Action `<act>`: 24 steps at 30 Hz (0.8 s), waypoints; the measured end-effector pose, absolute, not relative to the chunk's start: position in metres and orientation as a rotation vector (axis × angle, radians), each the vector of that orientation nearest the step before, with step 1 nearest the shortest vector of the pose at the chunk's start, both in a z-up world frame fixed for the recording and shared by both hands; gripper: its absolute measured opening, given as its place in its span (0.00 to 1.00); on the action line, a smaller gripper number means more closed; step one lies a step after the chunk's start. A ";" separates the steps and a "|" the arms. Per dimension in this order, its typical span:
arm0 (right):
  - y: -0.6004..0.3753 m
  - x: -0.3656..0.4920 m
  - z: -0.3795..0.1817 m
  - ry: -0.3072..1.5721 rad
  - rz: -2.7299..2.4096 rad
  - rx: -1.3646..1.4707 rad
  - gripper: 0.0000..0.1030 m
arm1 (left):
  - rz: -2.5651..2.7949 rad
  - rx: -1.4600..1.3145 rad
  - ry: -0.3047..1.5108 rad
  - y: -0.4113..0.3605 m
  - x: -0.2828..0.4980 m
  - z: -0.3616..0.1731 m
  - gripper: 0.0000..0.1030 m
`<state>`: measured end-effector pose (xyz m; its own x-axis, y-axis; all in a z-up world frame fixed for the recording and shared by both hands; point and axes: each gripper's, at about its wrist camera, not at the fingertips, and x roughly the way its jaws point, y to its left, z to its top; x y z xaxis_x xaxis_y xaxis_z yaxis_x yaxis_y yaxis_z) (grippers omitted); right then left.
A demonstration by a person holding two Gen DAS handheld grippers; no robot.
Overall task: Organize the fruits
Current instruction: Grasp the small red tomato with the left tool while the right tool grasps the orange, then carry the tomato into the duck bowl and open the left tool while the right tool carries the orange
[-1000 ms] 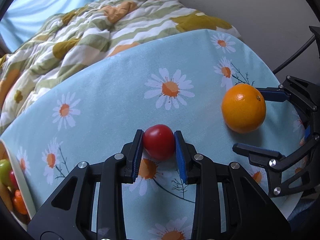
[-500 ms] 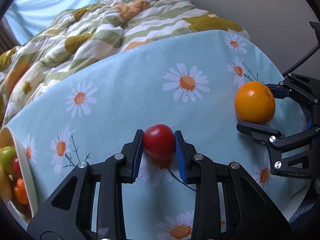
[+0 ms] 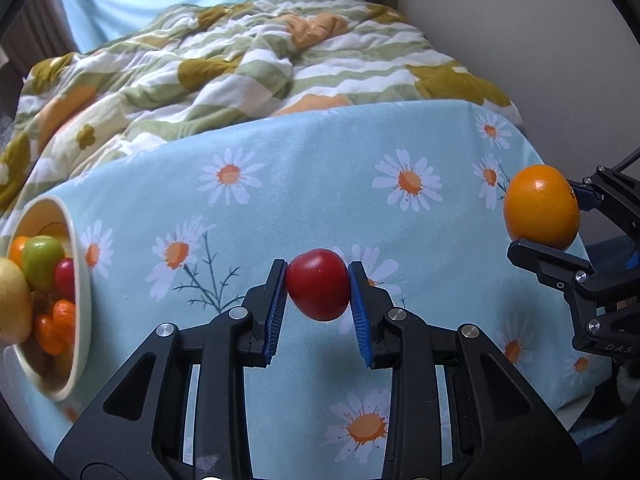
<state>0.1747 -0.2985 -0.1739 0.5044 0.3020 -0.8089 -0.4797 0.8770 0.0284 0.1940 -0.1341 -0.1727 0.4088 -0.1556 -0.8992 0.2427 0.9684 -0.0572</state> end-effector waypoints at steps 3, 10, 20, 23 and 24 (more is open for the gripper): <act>-0.292 0.173 -0.162 0.909 0.503 -0.214 0.54 | -0.214 0.058 1.089 -0.120 0.187 -0.154 0.36; -0.263 0.171 -0.131 0.877 0.572 -0.203 0.54 | -0.129 0.001 1.015 -0.073 0.168 -0.113 0.36; -0.188 0.176 -0.091 0.813 0.617 -0.171 0.54 | -0.056 -0.044 0.943 0.020 0.153 -0.071 0.36; -0.161 0.180 -0.082 0.809 0.618 -0.158 0.54 | -0.054 -0.037 0.929 0.048 0.153 -0.062 0.36; -0.154 0.181 -0.080 0.809 0.617 -0.151 0.54 | -0.055 -0.039 0.930 0.057 0.154 -0.060 0.36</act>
